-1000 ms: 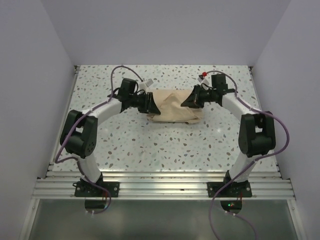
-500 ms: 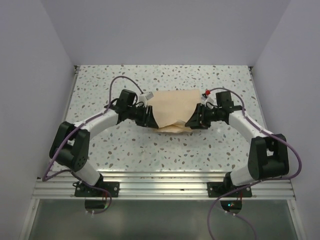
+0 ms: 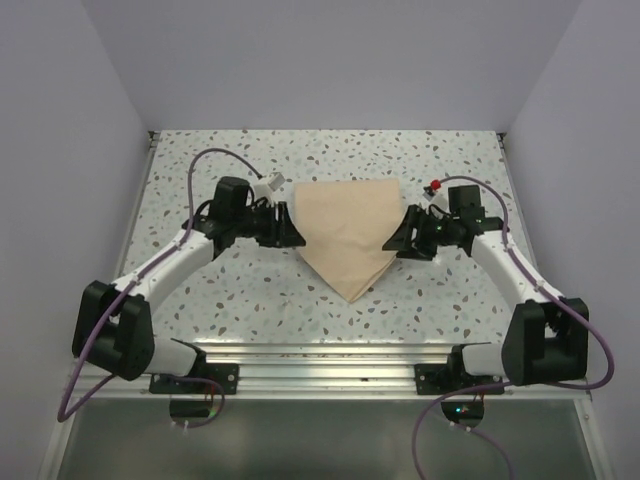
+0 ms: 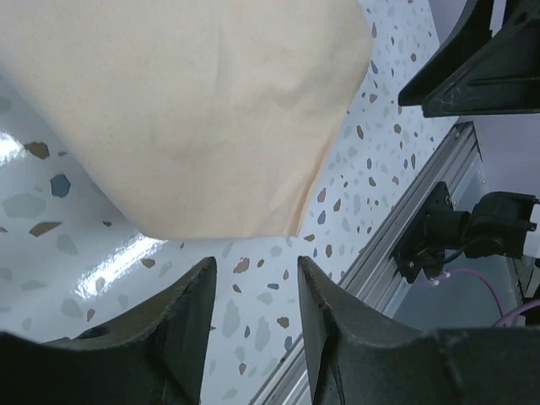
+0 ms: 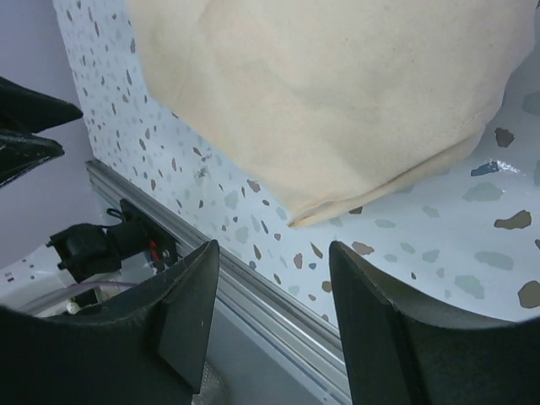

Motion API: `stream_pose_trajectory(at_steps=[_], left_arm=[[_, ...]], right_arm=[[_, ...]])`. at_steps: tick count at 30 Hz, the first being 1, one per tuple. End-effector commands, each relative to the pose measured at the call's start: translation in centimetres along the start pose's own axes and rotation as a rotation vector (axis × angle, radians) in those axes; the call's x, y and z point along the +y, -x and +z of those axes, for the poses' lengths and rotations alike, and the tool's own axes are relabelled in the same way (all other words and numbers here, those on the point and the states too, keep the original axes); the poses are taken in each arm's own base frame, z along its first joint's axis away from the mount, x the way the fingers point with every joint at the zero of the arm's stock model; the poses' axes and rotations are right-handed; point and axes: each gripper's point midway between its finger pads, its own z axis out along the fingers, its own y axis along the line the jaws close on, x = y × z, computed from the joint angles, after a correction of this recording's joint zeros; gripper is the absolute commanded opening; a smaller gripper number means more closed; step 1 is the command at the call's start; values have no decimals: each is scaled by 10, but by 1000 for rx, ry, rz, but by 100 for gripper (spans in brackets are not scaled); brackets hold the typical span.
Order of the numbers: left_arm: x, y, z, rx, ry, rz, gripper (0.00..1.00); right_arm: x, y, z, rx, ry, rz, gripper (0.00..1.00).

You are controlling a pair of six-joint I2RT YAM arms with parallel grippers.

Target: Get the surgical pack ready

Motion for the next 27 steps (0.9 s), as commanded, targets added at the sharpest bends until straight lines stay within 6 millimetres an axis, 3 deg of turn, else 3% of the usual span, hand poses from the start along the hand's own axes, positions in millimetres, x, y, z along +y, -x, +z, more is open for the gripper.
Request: stream_pose_trajectory(at_steps=[1, 5, 7, 10, 13, 14, 16, 22, 27], left_arm=[[-13, 35, -3, -139, -29, -28, 48], [5, 44, 19, -135, 3, -86, 45], [11, 49, 20, -150, 32, -86, 47], [21, 57, 23, -170, 76, -108, 49], [36, 73, 7, -259, 137, -172, 56], [32, 81, -2, -300, 138, -164, 58], [40, 83, -10, -318, 179, -167, 62], [55, 57, 5, -208, 195, -180, 63], [59, 39, 18, -155, 169, -202, 61]], right_arm=[[23, 33, -10, -123, 49, -14, 58], [19, 57, 5, -158, 44, 17, 53], [14, 65, 12, -148, 35, 23, 52], [4, 91, 11, -177, 19, 42, 41], [2, 118, 0, -217, 29, 56, 48], [-10, 125, -8, -239, -16, 65, 51], [-16, 135, -12, -248, -58, 44, 53], [-53, 93, 14, -79, -112, 96, 53], [-63, 76, 22, -42, -112, 109, 53]])
